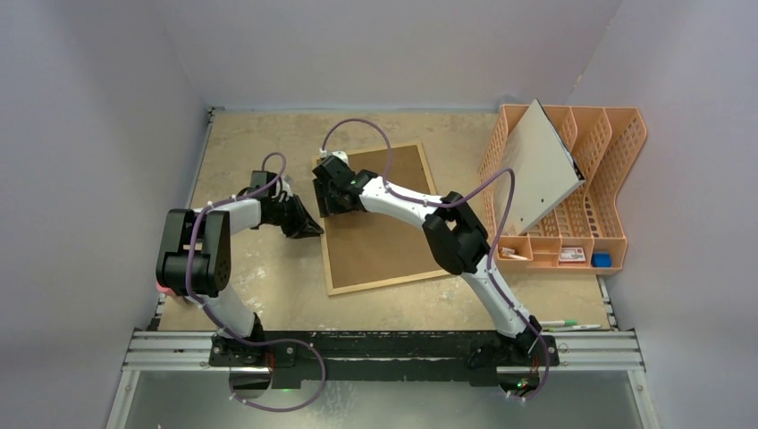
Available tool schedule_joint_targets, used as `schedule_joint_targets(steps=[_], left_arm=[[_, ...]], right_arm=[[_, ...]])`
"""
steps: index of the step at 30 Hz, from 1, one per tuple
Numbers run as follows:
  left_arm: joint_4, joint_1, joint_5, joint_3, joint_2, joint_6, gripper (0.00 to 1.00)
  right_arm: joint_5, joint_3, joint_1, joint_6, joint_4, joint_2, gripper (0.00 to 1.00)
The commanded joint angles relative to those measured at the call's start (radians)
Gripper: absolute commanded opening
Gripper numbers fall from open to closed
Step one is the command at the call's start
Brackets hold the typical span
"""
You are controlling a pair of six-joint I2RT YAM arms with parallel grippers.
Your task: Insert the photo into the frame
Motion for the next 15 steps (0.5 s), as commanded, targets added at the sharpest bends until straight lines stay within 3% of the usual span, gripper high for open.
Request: schedule_joint_targets(steps=[1,15], left_arm=[[-0.158,-0.014,-0.133,-0.051,0.052,0.067,0.04],[-0.151,-0.014,-0.133,-0.061,0.058,0.067,0.04]], right_arm=[[-0.086,-0.114,-0.005,0.043,-0.196,0.145,0.69],[0.005,-0.055,0.001,0.054,-0.255,0.234,0.64]])
